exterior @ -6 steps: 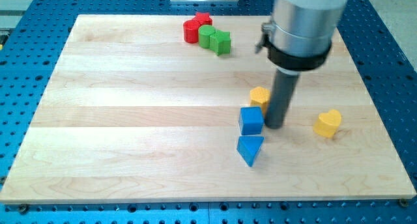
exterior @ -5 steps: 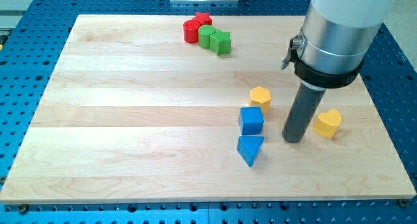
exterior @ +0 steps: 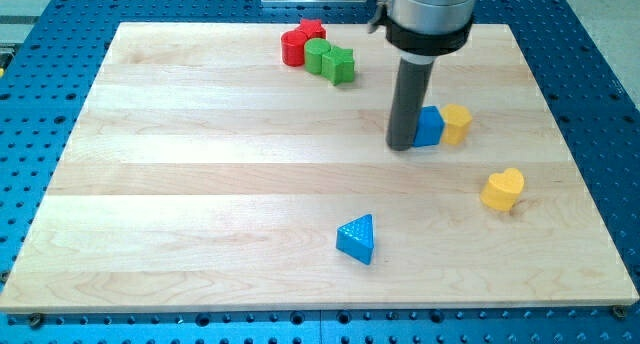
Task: Push the cube into the hexagon
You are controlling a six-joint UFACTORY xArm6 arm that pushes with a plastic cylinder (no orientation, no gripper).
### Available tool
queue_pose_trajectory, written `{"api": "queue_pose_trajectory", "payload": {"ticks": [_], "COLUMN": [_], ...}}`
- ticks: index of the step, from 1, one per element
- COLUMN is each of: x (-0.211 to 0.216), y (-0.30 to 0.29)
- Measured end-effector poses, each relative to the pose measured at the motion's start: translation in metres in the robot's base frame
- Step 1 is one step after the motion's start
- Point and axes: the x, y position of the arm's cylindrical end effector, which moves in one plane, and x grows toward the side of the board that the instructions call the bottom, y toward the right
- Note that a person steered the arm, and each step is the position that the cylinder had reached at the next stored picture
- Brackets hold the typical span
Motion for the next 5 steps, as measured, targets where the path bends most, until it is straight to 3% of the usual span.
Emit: {"api": "queue_pose_trajectory", "payload": {"ticks": [3, 5], "x": [-0.003, -0.069], "y": [0.138, 0.142]}}
